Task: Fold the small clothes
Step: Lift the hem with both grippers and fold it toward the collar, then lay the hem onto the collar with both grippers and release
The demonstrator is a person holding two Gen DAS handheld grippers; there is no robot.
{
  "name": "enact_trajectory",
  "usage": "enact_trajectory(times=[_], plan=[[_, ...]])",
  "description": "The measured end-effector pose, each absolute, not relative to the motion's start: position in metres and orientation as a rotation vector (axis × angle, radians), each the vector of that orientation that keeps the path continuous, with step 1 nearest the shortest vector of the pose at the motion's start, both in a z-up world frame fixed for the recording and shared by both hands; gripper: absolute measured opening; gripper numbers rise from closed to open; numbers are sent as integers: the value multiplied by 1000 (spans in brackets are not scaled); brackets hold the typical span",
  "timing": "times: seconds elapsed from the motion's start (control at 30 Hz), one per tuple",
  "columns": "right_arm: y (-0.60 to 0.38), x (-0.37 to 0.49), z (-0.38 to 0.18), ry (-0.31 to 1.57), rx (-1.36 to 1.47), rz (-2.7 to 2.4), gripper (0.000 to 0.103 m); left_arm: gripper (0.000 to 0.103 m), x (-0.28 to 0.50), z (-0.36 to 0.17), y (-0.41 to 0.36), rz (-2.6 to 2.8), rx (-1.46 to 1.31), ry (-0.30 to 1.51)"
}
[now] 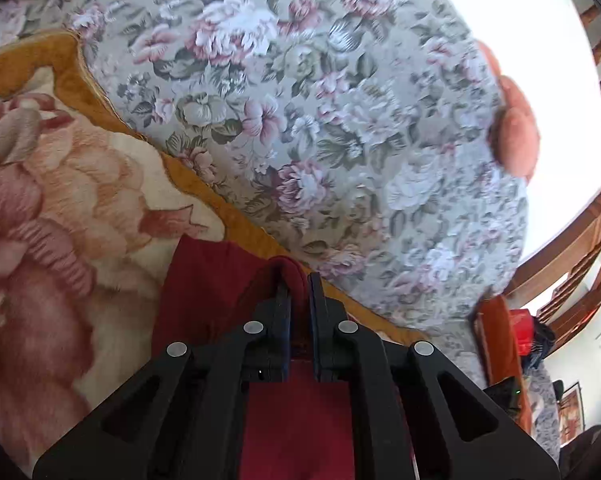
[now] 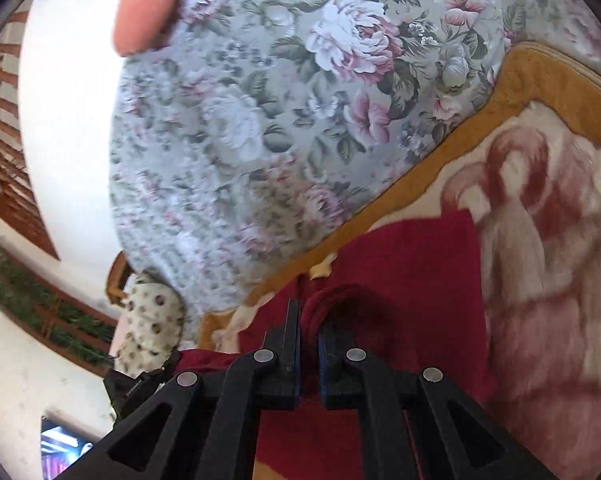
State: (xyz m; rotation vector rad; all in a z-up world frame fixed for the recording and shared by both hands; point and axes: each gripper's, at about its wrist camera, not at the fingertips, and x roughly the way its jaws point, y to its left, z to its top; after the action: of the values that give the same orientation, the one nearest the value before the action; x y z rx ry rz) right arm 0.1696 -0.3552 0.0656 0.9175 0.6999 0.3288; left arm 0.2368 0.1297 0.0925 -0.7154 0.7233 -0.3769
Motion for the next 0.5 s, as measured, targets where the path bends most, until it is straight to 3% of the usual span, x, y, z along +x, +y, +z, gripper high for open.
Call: enact_trajectory(times=[0.2,0.27,0.33,0.43,0.5], plan=[[-355,208,51,727,848,264,7,7,274,59,116,-334,-662,826],[-354,215,41,784,835,227,12,22,282,48,112,-311,-628,898],[-359,214,36,784,891,250,21,51,284,45,113,-335,-628,923],[-365,199,45,724,918,291,29,68,278,59,123,-339,-613,887],[-371,187,54,700,890,295,34,68,272,73,133,-326,-602,848]])
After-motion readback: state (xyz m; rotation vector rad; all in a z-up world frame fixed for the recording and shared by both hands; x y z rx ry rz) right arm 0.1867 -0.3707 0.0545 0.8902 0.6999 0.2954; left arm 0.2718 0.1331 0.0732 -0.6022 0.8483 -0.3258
